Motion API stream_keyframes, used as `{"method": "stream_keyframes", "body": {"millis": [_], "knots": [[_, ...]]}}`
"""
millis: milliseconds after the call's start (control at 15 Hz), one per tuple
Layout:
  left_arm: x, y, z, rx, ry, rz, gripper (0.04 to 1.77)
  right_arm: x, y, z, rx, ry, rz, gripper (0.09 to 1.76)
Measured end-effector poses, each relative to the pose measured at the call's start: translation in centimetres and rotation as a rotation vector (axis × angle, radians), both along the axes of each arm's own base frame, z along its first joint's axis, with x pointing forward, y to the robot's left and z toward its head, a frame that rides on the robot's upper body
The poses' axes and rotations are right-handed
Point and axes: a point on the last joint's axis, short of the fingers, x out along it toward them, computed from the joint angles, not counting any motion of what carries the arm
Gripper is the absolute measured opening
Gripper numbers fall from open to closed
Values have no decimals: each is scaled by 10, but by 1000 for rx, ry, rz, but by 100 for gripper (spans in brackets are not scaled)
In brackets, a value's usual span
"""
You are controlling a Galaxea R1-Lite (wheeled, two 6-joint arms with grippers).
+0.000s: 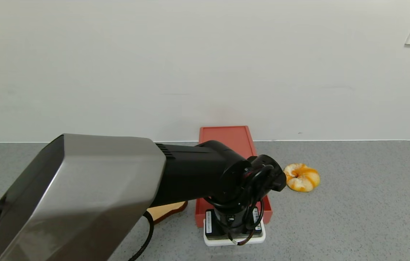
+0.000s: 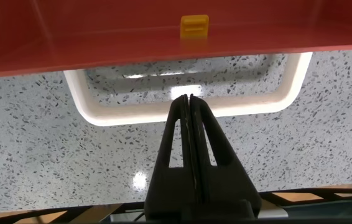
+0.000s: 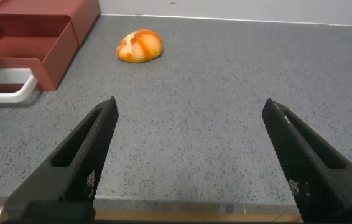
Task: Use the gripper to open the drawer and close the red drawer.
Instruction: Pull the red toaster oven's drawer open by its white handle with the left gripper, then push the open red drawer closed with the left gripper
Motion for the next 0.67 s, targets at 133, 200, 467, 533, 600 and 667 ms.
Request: {"method": "stream_keyframes", "body": {"millis": [133, 200, 467, 533, 600, 667], "knots": [[-2, 2, 6, -5, -2, 0, 11, 0, 0, 0, 0, 0, 0, 171], [-3, 5, 12, -12, -6, -2, 11, 0, 0, 0, 0, 0, 0, 171], [-12, 32, 53, -28, -35, -33, 11, 0, 0, 0, 0, 0, 0, 171], [-14, 41, 65, -27, -49, -60, 11, 0, 0, 0, 0, 0, 0, 171], [-15, 51, 75, -26, -66, -90, 11, 0, 0, 0, 0, 0, 0, 171], [-16, 62, 85, -24, -84, -115, 11, 0, 0, 0, 0, 0, 0, 171]]}}
